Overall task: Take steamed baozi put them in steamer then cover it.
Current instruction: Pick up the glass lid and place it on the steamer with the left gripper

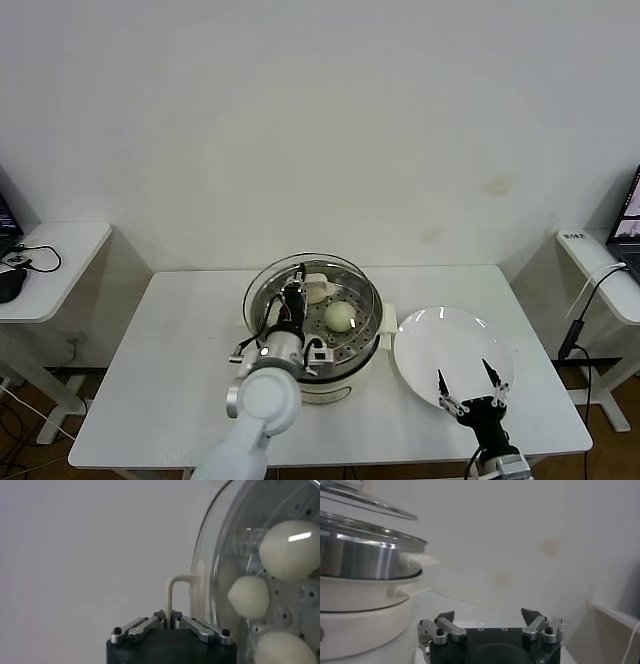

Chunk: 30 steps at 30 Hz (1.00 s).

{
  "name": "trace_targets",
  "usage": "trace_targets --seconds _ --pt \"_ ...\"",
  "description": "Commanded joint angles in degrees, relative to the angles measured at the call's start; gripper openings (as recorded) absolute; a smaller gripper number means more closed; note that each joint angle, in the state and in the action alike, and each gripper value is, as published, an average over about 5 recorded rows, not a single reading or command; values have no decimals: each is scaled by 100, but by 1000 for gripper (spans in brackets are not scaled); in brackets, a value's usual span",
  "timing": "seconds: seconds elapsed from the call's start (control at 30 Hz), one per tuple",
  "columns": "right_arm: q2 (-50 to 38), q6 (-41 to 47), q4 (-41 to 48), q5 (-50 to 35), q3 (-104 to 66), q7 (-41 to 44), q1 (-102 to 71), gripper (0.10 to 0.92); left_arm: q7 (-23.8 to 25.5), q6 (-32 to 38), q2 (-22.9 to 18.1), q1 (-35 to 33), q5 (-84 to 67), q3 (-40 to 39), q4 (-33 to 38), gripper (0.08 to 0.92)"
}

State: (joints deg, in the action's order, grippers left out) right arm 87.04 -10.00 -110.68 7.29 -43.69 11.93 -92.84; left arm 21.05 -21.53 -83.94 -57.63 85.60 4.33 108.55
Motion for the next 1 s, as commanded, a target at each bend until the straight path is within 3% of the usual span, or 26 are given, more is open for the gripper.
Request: trace_targets --seconds 0.03,1.0 --pt "-15 13 -2 -36 17 6 4 823 -1 38 -298 10 365 -78 -310 145" --pt "-48 18 3 -34 81 10 -5 823 -93 170 -515 -156 685 -55 -412 145"
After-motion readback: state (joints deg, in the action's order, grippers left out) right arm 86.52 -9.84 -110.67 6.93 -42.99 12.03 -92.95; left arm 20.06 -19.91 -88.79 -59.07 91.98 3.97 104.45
